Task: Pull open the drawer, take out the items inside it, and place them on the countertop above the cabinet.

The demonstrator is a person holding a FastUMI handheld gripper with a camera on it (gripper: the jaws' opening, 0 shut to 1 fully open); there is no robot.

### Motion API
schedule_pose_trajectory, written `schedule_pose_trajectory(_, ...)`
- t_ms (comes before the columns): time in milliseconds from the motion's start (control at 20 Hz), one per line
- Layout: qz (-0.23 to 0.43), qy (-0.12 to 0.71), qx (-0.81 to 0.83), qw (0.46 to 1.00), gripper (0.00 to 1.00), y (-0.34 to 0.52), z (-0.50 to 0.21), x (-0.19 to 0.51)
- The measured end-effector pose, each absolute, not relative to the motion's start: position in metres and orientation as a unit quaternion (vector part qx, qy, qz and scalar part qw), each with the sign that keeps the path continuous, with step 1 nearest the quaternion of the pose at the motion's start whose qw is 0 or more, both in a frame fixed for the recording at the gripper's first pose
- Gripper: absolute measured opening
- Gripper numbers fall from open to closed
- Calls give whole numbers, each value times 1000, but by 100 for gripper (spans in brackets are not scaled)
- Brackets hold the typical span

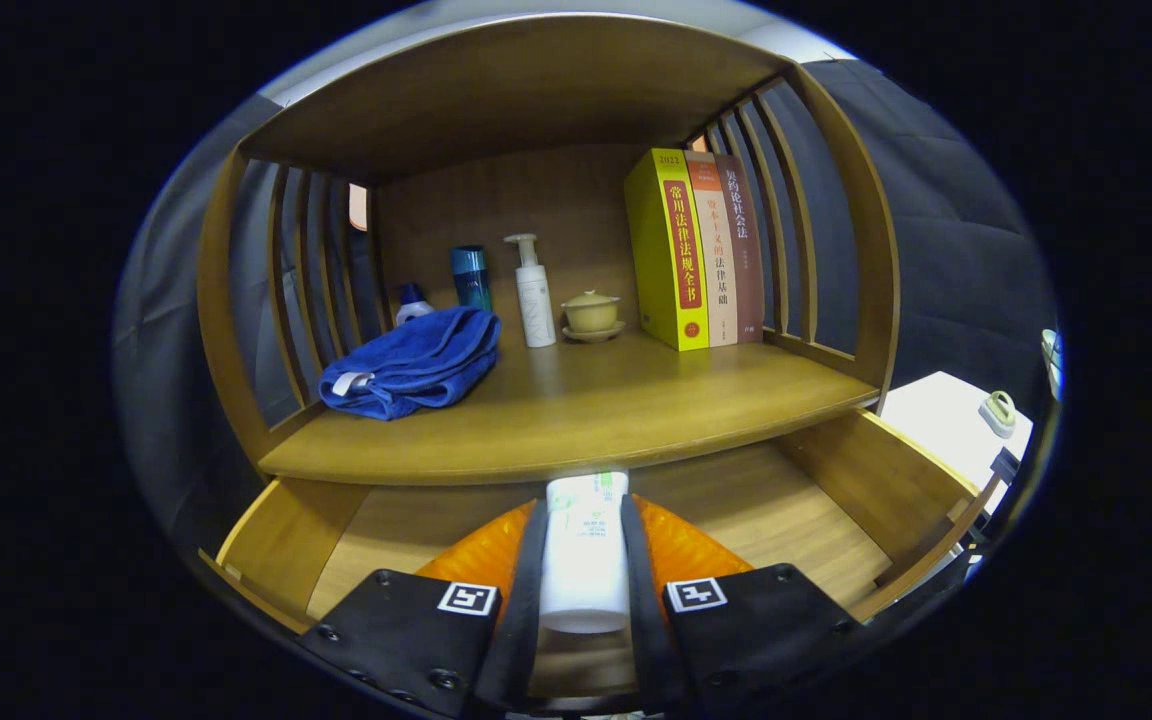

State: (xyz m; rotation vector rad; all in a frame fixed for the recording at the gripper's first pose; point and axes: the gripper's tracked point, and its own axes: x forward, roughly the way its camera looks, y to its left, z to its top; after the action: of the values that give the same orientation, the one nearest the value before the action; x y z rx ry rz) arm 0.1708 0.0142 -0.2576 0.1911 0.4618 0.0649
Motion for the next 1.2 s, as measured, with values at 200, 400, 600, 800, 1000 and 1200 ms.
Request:
schedule_pose_trajectory(200, 19, 157, 74, 985, 28, 0, -212, 202)
schedule_pose_trajectory(400, 33, 122, 28, 992, 19, 3, -155, 222)
schedule_pose_trajectory(600, 74, 212, -4, 974, 41, 12, -182, 209)
schedule_pose_trajectory(800, 136, 381, -16, 914, 63, 32, -253, 167)
schedule_pose_trajectory(1000, 153, 475, -68, 864, 92, 28, -302, 143)
schedule_pose_trajectory(1200, 133, 523, -109, 835, 96, 11, -350, 143)
